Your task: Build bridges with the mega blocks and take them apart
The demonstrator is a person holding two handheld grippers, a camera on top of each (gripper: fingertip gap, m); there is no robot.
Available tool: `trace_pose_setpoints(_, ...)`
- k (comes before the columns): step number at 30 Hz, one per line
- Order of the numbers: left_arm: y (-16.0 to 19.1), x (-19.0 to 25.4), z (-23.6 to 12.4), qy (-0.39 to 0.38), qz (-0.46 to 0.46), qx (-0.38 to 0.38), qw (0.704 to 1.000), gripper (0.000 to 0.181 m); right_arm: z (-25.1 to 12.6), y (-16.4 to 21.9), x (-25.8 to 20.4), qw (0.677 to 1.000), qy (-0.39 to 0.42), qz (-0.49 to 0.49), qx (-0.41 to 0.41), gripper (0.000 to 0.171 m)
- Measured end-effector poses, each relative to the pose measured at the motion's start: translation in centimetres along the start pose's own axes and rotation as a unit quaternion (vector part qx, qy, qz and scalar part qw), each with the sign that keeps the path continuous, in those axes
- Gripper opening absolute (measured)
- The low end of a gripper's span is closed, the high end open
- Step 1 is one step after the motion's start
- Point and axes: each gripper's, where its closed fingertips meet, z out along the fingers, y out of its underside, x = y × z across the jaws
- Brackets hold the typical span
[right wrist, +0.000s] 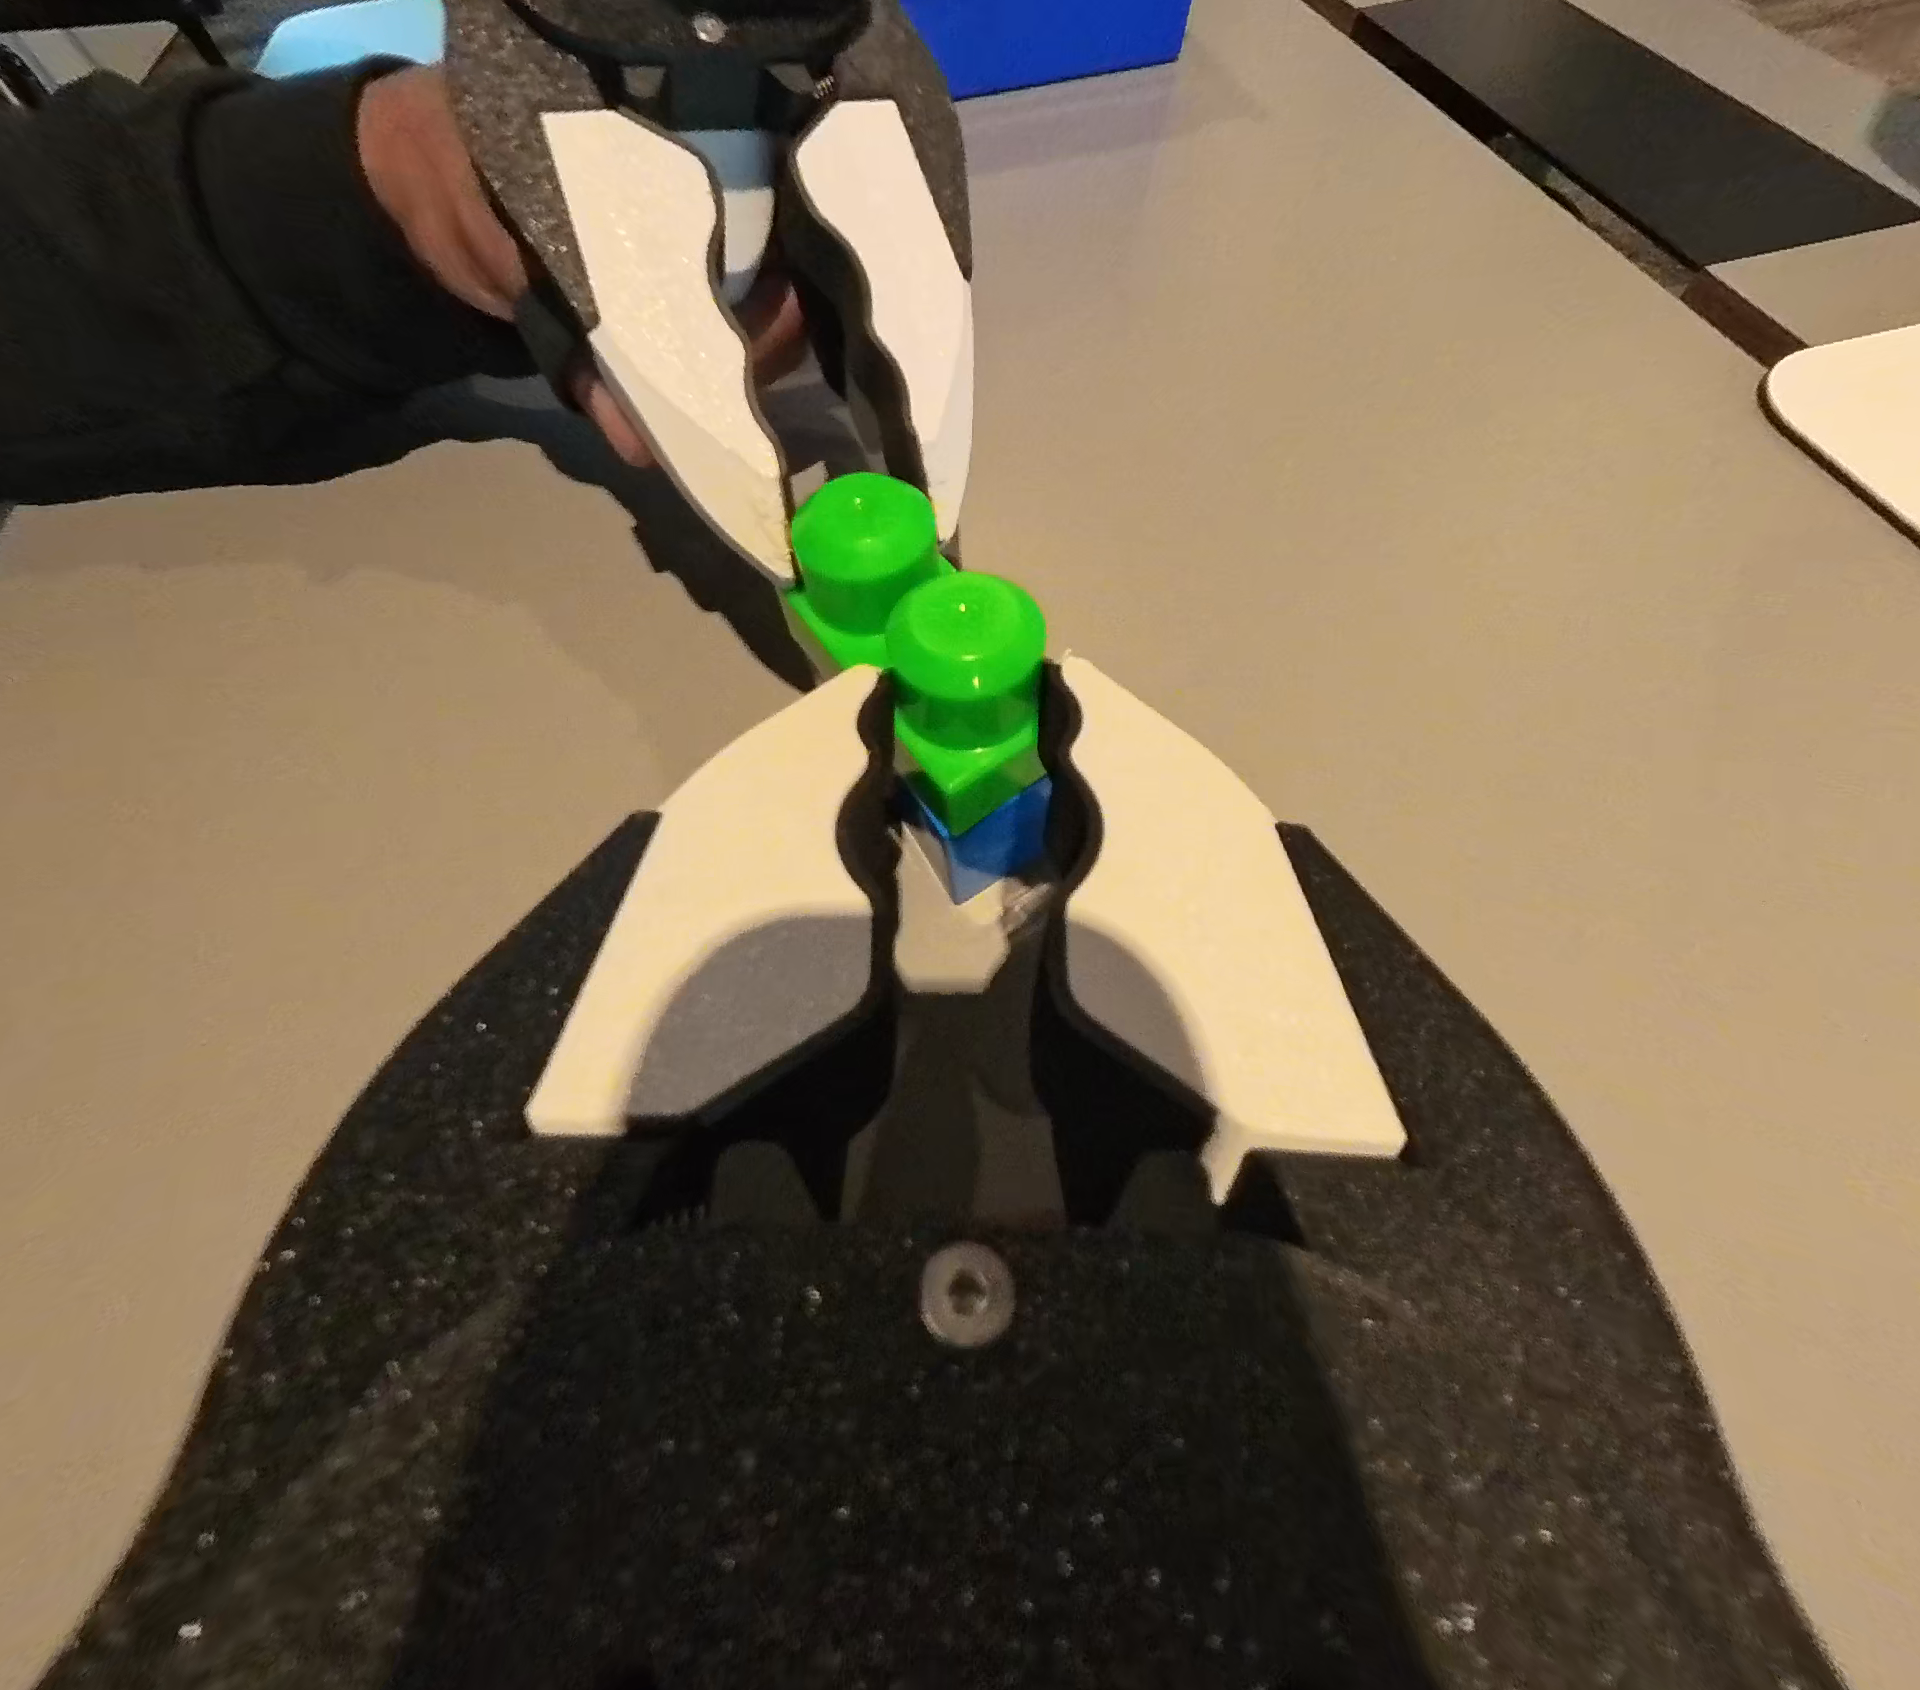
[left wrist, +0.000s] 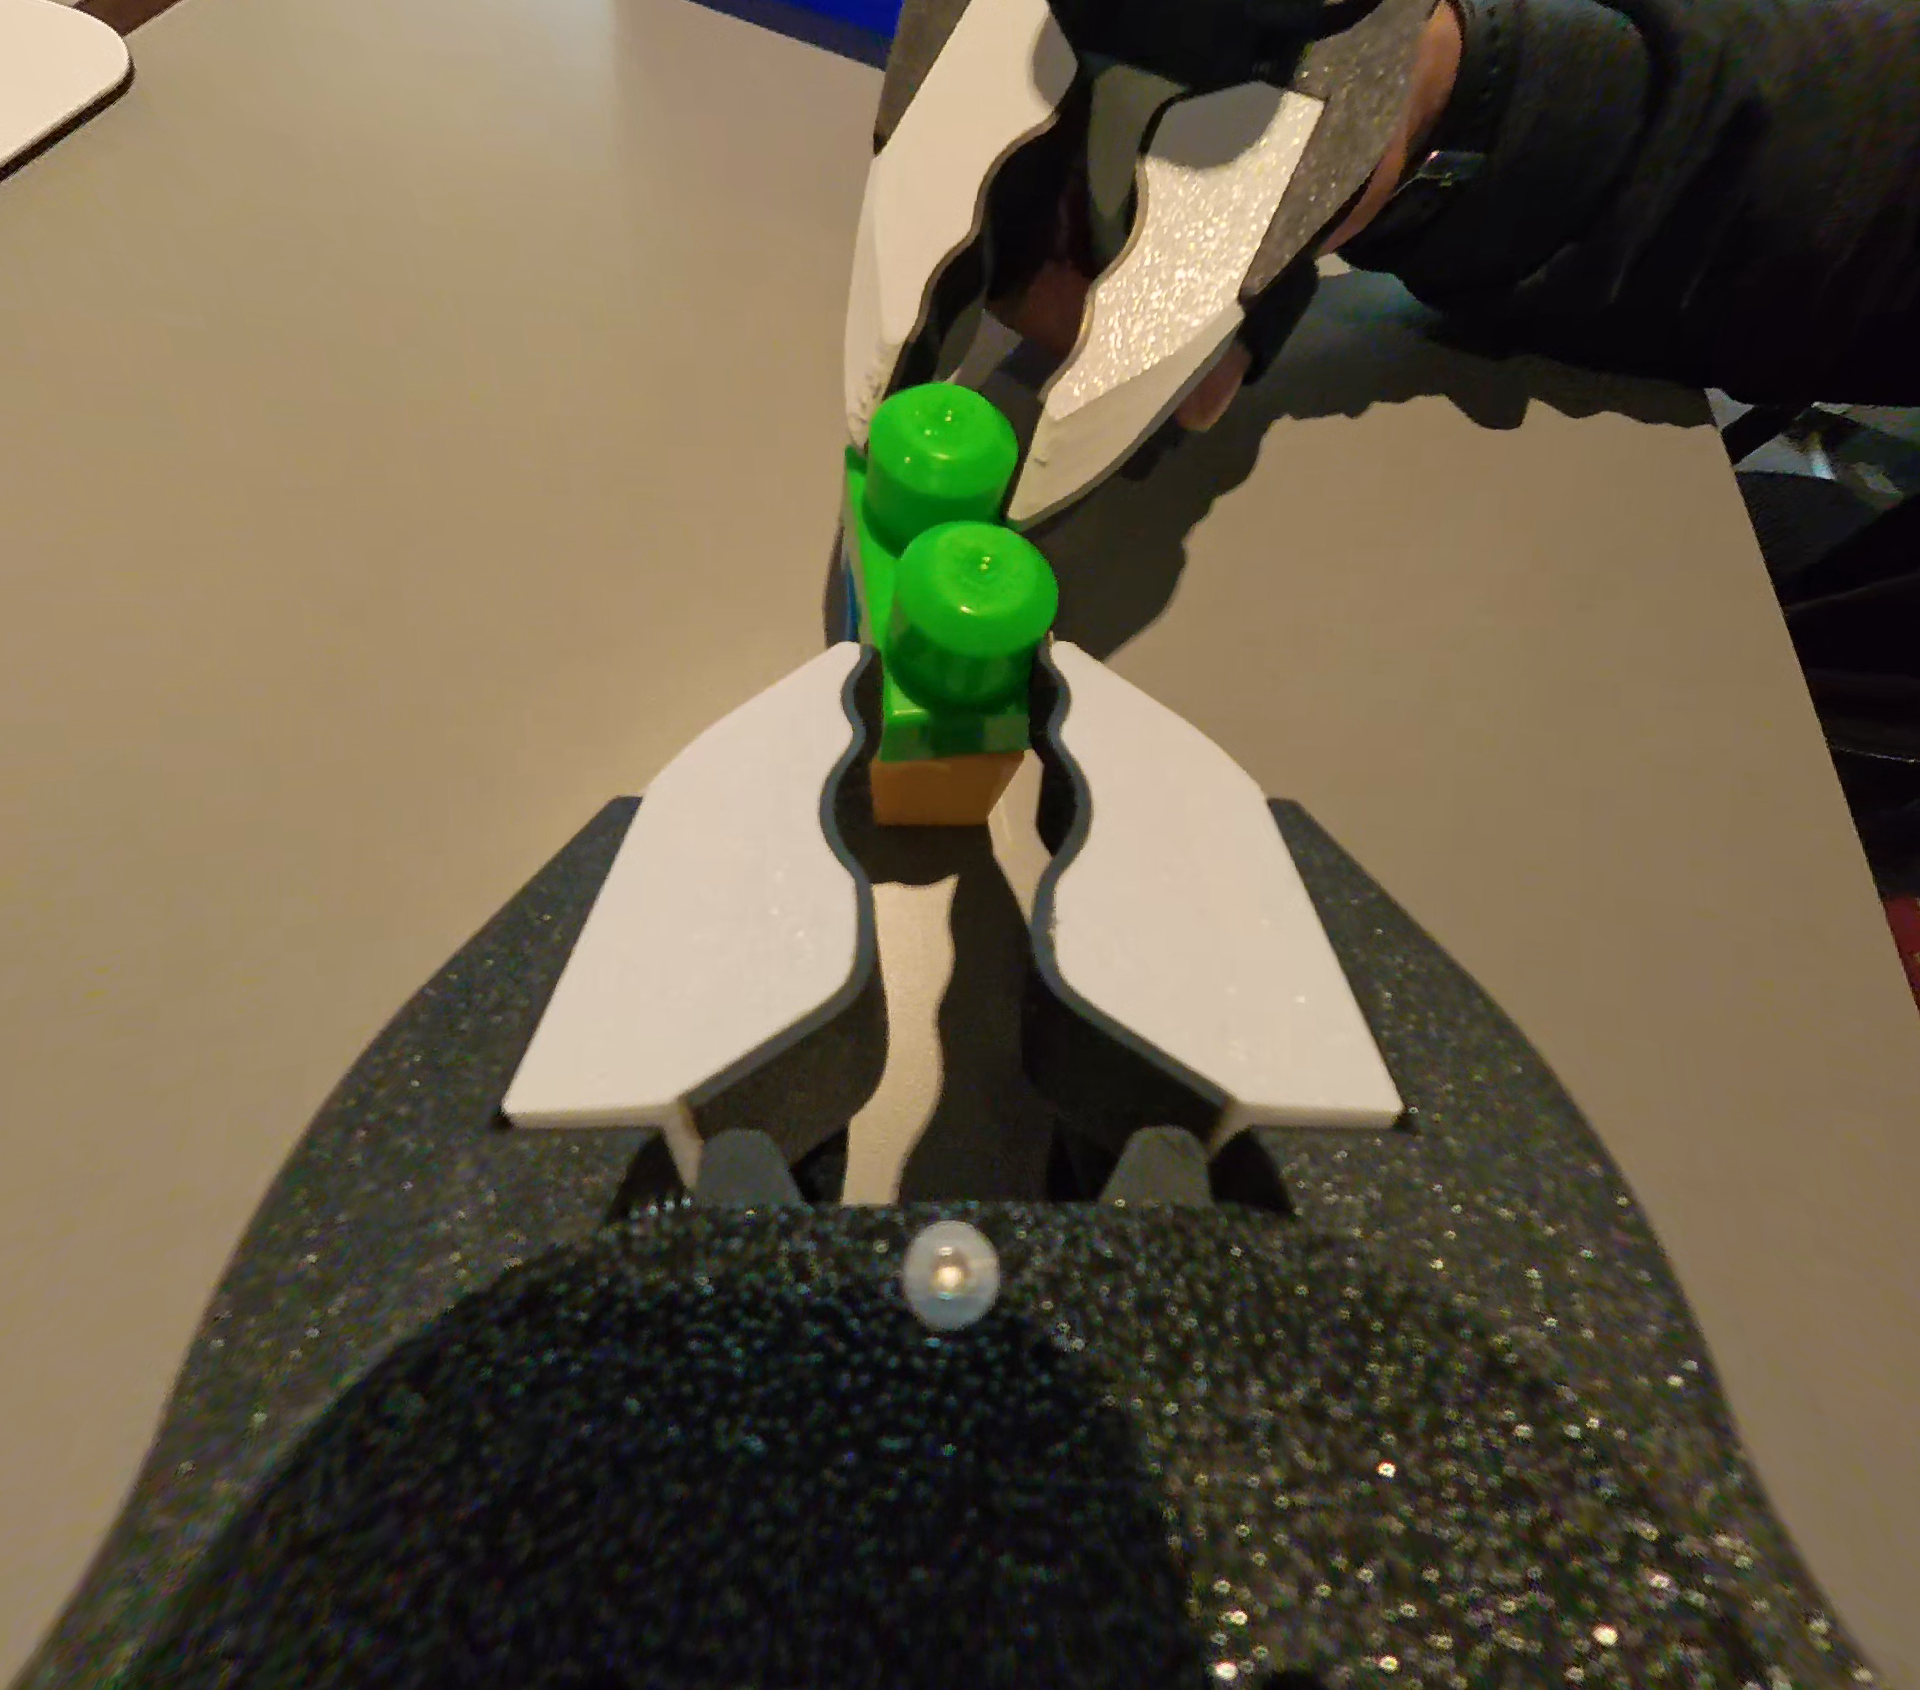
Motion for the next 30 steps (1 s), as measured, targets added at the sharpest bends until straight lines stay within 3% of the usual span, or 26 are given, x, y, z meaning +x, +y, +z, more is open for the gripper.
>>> trace_pose_setpoints(8,0.1,0.4,-0.5,0.075,-0.051,0.046,0.995,0.031,-0.4,0.0,-0.1,0.999,0.013,-0.019,0.027,0.027)
trace_pose_setpoints(13,-1.7,-0.3,-2.0,0.033,-0.025,0.099,0.994,0.052,-2.1,0.2,0.8,0.999,0.013,-0.027,0.028,0.034)
trace_pose_setpoints(18,-0.4,-0.2,0.6,-0.008,0.009,0.037,0.999,0.07,-2.4,0.9,1.2,1.0,-0.011,0.011,0.023,0.041)
trace_pose_setpoints(21,0.2,0.2,2.0,-0.02,0.028,0.008,0.999,0.069,-1.6,3.0,1.2,0.999,0.0,-0.018,-0.04,0.042)
trace_pose_setpoints(27,0.9,0.3,3.0,-0.042,0.048,-0.024,0.998,0.037,-0.2,4.9,0.2,0.99,-0.006,-0.071,-0.119,0.041)
trace_pose_setpoints(30,0.9,0.7,2.9,-0.02,0.045,-0.023,0.999,0.036,0.3,5.3,-0.1,0.986,-0.009,-0.087,-0.14,0.042)
